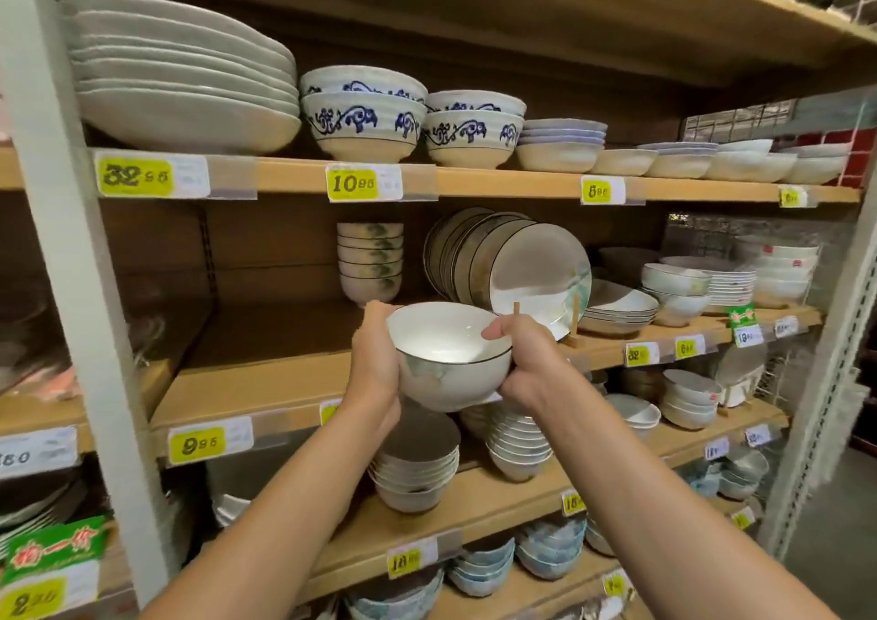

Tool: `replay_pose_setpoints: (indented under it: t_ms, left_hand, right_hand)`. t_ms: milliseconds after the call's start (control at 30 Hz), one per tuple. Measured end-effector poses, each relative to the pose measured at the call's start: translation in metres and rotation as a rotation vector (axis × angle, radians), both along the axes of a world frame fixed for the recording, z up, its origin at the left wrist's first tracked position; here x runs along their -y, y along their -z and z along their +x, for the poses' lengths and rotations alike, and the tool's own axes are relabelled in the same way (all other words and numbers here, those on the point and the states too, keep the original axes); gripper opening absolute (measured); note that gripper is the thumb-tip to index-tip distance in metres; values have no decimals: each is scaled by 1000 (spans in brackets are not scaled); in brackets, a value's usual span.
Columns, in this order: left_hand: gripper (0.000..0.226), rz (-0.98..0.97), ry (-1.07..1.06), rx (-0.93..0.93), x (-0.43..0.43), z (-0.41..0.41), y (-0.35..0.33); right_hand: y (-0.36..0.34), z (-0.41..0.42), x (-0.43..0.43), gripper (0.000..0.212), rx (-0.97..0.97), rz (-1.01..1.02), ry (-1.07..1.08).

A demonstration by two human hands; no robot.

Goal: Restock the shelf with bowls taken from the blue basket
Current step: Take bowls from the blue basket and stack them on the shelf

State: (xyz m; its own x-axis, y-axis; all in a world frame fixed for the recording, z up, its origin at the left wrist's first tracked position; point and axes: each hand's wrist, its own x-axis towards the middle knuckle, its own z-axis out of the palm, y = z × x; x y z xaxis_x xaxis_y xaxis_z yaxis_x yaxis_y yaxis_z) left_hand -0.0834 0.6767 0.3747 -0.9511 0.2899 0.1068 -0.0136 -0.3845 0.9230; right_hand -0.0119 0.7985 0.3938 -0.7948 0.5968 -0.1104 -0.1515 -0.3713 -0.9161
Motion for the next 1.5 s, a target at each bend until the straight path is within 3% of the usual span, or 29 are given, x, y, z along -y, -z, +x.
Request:
replay_pose_setpoints:
  t_ms: [67, 167, 200, 333, 533, 967, 1200, 1367, 1500]
  left_hand:
    - [33, -13, -33, -14, -9, -11, -5]
    - [30, -39, -82, -33, -21, -26, -10]
    - [30, -47, -105, -28, -26, -31, -11]
    - [31, -74, -205, 2, -41, -54, -12]
    - [37, -53, -322, 63, -54, -78, -11]
    - [38, -87, -464, 171, -58, -101, 20]
    - [12, -64, -359, 164, -54, -119, 25]
    - [14, -139, -403, 163, -46, -130, 17]
    - [62, -110, -439, 105, -55, -98, 38]
  right_hand:
    - [-3, -15, -11, 27, -12, -4, -33]
    - [-6, -40, -30, 56, -11, -32, -97]
    - [-6, -49, -36, 56, -1, -31, -116]
    - [-6, -82, -55, 30, 1, -17, -197]
    - [-1, -129, -70, 22, 17, 11, -323]
    - [29, -178, -74, 21, 96, 7, -414]
    - [39, -178, -76, 34, 72, 1, -427]
    - [46, -174, -80, 31, 56, 117, -429]
    - [30, -185, -89, 13, 78, 182, -407]
